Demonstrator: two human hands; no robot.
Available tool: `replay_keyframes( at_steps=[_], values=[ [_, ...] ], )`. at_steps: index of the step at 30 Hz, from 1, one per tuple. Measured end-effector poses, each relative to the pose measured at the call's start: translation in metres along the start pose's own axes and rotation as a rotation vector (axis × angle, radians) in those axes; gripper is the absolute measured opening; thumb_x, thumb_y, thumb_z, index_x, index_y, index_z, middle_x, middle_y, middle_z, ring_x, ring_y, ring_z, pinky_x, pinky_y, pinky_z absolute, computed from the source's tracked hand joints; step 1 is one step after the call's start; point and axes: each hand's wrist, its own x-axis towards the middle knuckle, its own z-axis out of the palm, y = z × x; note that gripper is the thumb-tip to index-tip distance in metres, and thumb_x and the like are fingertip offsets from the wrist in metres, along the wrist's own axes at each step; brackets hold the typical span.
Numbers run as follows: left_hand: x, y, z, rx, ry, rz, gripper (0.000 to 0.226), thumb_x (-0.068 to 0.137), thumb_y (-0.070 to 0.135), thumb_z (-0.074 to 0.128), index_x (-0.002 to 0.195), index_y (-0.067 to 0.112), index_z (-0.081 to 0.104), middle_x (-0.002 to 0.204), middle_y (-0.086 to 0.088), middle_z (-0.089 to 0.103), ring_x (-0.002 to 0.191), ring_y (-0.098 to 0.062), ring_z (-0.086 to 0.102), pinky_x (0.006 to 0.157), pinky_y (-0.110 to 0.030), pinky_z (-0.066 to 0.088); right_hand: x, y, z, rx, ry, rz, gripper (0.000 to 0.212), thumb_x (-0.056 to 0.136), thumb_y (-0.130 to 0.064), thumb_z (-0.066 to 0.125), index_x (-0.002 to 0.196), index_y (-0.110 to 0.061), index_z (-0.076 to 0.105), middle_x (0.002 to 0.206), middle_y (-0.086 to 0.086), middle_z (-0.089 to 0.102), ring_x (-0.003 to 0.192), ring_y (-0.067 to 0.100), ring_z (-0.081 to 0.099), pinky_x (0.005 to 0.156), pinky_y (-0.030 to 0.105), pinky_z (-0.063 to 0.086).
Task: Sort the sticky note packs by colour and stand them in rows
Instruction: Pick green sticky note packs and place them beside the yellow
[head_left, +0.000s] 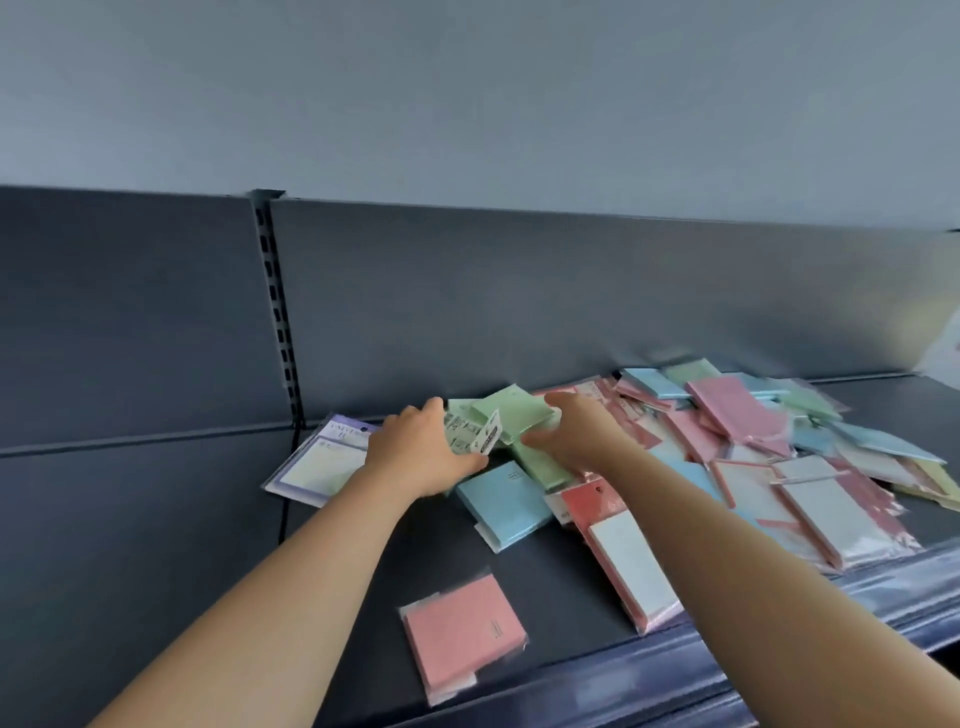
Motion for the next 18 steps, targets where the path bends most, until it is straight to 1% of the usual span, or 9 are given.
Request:
replay_keyframes(
  at_steps=[2, 4, 6, 7, 9, 11, 14, 16, 18],
  values=[
    [0.005, -0.007, -0.003, -0.01, 0.017, -0.021, 0.064, 0.071, 0.059, 0.069, 0.115, 0.019, 0.045, 0.118, -0.004, 0.058, 0.11, -0.029, 0.054, 0.085, -0.037, 0.047, 0.009, -0.002, 0.004, 0.005, -0.024, -0.002, 0.062, 0.082, -0.037, 0.072, 0.135, -0.014, 0.048, 0.124, 0.005, 0.059, 0.094, 0.015, 0.053, 0.077, 0.025, 0.042],
    [0.009, -0.017, -0.005, -0.031, 0.037, -0.036, 0.058, 0.075, 0.051, 0.069, 0.115, 0.017, 0.046, 0.115, -0.002, 0.06, 0.108, -0.028, 0.055, 0.082, -0.036, 0.048, 0.012, -0.004, 0.008, -0.035, -0.003, -0.009, 0.072, 0.071, -0.055, 0.074, 0.126, -0.015, 0.053, 0.117, 0.004, 0.062, 0.096, 0.018, 0.055, 0.082, 0.031, 0.048],
    [0.009, -0.022, -0.008, 0.044, 0.084, -0.033, 0.055, 0.083, 0.044, 0.064, 0.124, 0.014, 0.044, 0.116, -0.005, 0.06, 0.11, -0.029, 0.054, 0.08, -0.036, 0.046, 0.018, -0.001, 0.012, -0.084, 0.014, -0.017, 0.077, 0.064, -0.066, 0.07, 0.119, -0.015, 0.054, 0.111, 0.003, 0.062, 0.1, 0.022, 0.056, 0.088, 0.037, 0.049],
    [0.009, -0.026, -0.01, 0.083, 0.1, -0.034, 0.055, 0.086, 0.042, 0.061, 0.127, 0.012, 0.043, 0.117, -0.006, 0.06, 0.111, -0.029, 0.054, 0.08, -0.036, 0.045, 0.018, -0.003, 0.013, -0.096, 0.024, -0.018, 0.074, 0.065, -0.066, 0.069, 0.117, -0.014, 0.054, 0.108, 0.003, 0.062, 0.1, 0.023, 0.057, 0.088, 0.037, 0.049],
    [0.01, -0.032, -0.011, 0.081, 0.122, -0.041, 0.051, 0.089, 0.04, 0.058, 0.129, 0.011, 0.043, 0.119, -0.007, 0.059, 0.112, -0.03, 0.053, 0.081, -0.036, 0.045, 0.015, -0.006, 0.012, -0.12, 0.055, -0.017, 0.065, 0.069, -0.062, 0.067, 0.111, -0.013, 0.055, 0.103, 0.004, 0.061, 0.095, 0.022, 0.057, 0.081, 0.034, 0.049],
    [0.008, -0.032, -0.012, -0.005, 0.154, -0.016, 0.047, 0.09, 0.036, 0.056, 0.128, 0.011, 0.046, 0.121, -0.008, 0.058, 0.113, -0.03, 0.052, 0.085, -0.038, 0.046, 0.017, -0.006, 0.008, -0.109, 0.081, -0.027, 0.058, 0.072, -0.058, 0.068, 0.105, -0.012, 0.054, 0.1, 0.004, 0.06, 0.089, 0.021, 0.056, 0.072, 0.032, 0.048],
    [0.001, -0.019, -0.012, -0.213, 0.243, 0.047, 0.043, 0.091, 0.03, 0.058, 0.13, 0.013, 0.053, 0.122, -0.004, 0.059, 0.113, -0.024, 0.054, 0.092, -0.036, 0.045, 0.016, 0.002, -0.004, -0.034, 0.154, -0.028, 0.052, 0.069, -0.049, 0.072, 0.102, -0.012, 0.055, 0.1, 0.005, 0.06, 0.087, 0.022, 0.056, 0.067, 0.031, 0.044],
    [-0.007, -0.004, -0.017, -0.336, 0.288, 0.087, 0.03, 0.089, 0.026, 0.061, 0.118, 0.016, 0.062, 0.109, 0.001, 0.065, 0.101, -0.019, 0.06, 0.084, -0.031, 0.047, 0.01, 0.01, -0.015, -0.001, 0.198, -0.027, 0.053, 0.07, -0.047, 0.074, 0.106, -0.012, 0.055, 0.103, 0.005, 0.06, 0.087, 0.022, 0.055, 0.067, 0.03, 0.043],
    [-0.015, 0.012, -0.02, -0.411, 0.25, 0.109, 0.014, 0.087, 0.022, 0.065, 0.1, 0.016, 0.068, 0.09, 0.006, 0.069, 0.085, -0.014, 0.063, 0.071, -0.024, 0.045, -0.002, 0.016, -0.026, -0.001, 0.204, -0.032, 0.057, 0.072, -0.045, 0.074, 0.115, -0.013, 0.055, 0.11, 0.005, 0.059, 0.089, 0.02, 0.055, 0.068, 0.03, 0.045]
  ],
)
